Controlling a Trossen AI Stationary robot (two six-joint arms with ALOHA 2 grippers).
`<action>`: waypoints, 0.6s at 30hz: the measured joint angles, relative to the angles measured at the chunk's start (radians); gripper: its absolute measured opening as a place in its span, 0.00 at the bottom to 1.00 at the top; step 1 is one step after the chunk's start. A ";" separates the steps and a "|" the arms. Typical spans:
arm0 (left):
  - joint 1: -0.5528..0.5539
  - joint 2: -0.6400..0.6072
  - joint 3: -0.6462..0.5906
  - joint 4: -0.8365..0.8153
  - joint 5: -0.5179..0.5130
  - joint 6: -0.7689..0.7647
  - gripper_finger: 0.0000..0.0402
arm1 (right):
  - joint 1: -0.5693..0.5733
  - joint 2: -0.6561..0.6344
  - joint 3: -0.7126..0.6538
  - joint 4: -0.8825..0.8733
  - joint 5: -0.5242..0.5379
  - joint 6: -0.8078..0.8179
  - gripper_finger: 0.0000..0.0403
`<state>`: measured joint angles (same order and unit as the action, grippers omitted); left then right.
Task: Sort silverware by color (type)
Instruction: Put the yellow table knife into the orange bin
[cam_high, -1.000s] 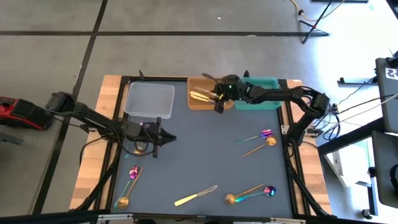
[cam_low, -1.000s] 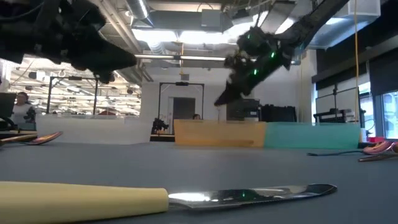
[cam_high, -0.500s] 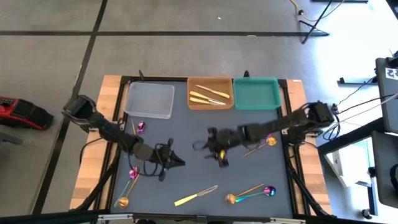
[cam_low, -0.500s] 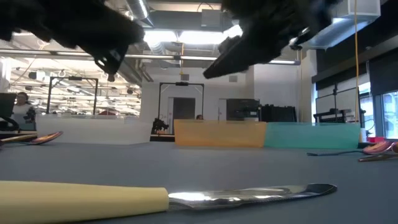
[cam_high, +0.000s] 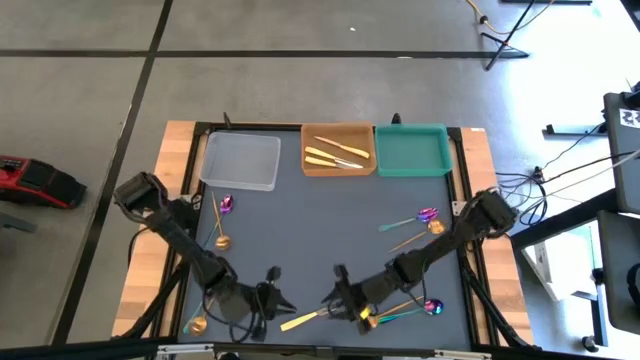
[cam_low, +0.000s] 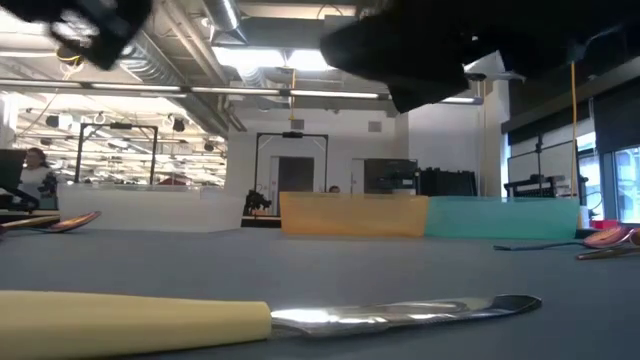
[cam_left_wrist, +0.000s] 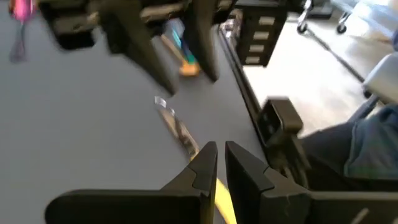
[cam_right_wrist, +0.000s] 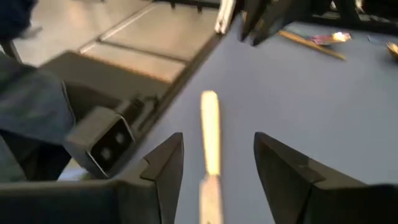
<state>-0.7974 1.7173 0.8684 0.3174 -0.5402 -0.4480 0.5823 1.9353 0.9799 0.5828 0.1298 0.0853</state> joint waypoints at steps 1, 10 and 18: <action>-0.014 0.000 0.006 -0.017 -0.001 -0.036 0.07 | 0.008 0.022 0.018 0.021 0.012 0.000 0.45; -0.160 0.000 0.007 -0.074 -0.127 -0.248 0.07 | 0.019 0.231 0.289 -0.111 0.063 -0.002 0.45; -0.219 0.000 0.007 -0.079 -0.240 -0.256 0.07 | -0.004 0.334 0.426 -0.297 0.098 0.044 0.45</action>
<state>-1.0168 1.7172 0.8753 0.2386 -0.7803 -0.7044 0.5785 2.2689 1.4056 0.2859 0.2275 0.1292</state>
